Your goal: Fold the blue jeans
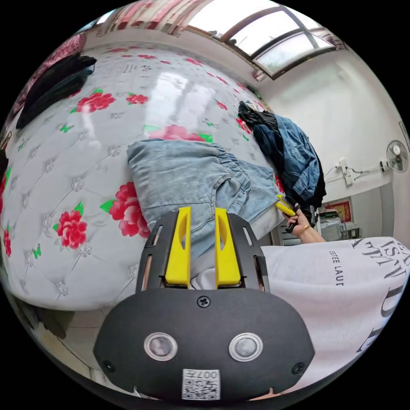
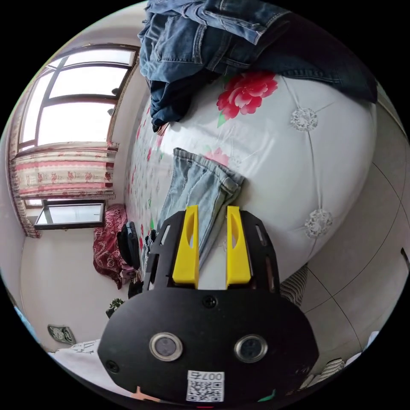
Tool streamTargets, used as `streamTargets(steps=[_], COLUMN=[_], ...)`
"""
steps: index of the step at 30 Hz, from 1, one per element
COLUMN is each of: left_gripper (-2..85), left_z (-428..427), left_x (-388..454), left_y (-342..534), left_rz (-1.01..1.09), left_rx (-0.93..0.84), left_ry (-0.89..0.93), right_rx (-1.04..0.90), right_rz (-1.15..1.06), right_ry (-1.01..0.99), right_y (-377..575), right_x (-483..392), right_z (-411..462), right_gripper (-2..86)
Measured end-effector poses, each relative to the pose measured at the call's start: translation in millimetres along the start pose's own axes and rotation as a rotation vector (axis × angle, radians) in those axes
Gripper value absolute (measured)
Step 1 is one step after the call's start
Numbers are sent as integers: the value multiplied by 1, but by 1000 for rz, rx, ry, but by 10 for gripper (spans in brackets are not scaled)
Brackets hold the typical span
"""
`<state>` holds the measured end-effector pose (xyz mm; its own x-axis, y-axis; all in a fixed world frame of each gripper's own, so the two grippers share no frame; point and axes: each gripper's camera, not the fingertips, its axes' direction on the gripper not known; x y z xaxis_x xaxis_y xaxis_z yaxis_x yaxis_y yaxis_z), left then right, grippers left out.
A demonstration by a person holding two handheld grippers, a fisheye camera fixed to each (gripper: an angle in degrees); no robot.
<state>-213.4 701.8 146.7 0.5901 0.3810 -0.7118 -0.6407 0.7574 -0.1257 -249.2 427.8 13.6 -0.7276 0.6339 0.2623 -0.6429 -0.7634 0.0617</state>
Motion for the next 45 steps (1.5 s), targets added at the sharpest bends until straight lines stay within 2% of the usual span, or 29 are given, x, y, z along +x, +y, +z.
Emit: streamTargets(steps=[4,6,10,14,17,19,22,24,28,31,34,37,40,41,45], left_gripper=[82,83,83,84,86,92,105,118,140,164,170,127,70,45,36], left_z=[-4,-7,-15,-16,-16,-14,-2,8,30,68,97,127,136,132,84], left_x=[-45,-84,-143,-199,-231,-250,-285,-310,-338,-359,-370,-380,-389,-394,-400], left_y=[13,20,35,44,47,49,53,53,43,18,0,-24,-34,-38,-71], left_rz=[-128,-233,-358,-430,-444,-444,-456,-456,-423,-374,-345,-301,-272,-267,-188], left_rx=[54,83,140,173,205,212,188,172,128,40,-26,-138,-189,-179,-80], left_ry=[18,31,68,93,119,135,178,228,269,334,391,379,386,404,419], right_rx=[-8,-13,-91,-330,-567,-705,-955,-989,-740,-591,-573,-642,-690,-680,-668], right_rz=[12,-63,-490,-1032,-1287,-1323,-1243,-1147,-1022,-785,-549,-402,-247,-237,-325], right_ry=[38,8,-137,-235,-232,-191,-53,-87,-107,-25,10,-10,-166,-169,-219], right_y=[-17,-21,4,109,209,255,293,285,208,134,88,78,74,73,79], right_x=[-21,-52,-194,-352,-399,-394,-360,-347,-332,-285,-226,-186,-158,-158,-204], right_z=[23,26,33,79,145,197,284,295,253,240,252,286,315,319,325], right_gripper=[15,7,1,2,8,17,35,47,76,95,103,94,72,63,47])
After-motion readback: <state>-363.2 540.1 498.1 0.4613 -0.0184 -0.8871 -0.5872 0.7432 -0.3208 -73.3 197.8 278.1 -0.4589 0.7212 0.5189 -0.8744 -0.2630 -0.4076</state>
